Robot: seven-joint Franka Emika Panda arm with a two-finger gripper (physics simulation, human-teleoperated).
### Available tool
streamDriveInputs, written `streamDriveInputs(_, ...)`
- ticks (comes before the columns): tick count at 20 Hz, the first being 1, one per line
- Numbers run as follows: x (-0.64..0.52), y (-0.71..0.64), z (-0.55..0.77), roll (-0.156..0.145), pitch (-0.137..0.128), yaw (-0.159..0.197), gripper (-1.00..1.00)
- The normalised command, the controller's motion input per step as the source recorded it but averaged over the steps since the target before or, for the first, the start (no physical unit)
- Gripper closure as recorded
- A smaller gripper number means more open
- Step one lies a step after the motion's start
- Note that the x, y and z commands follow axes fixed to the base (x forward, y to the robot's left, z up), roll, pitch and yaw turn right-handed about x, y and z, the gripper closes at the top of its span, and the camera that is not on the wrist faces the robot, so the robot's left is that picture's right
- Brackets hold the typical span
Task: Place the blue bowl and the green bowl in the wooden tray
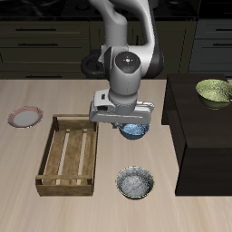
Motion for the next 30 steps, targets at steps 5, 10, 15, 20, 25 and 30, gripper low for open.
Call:
streamDriveInputs(5,-0.13,-0.22,0.3,-0.015,-0.041,0.009,1.0)
streamDriveInputs(10,-0.03,-0.26,0.22,-0.029,-0.031,-0.001,1.0)
streamDriveInputs(15,0.03,-0.35,0.18,-0.052,-0.024,-0.007,1.0)
streamDriveInputs(20,0.04,-0.2,0.11,-0.034,-0.021,0.003,1.0)
streamDriveInputs(25,0.08,-0.19,0.11,-0.032,-0.023,-0.001,1.0)
streamDriveInputs(30,0.13,-0.4,0.08,-0.069,-0.015,-0.021,1.0)
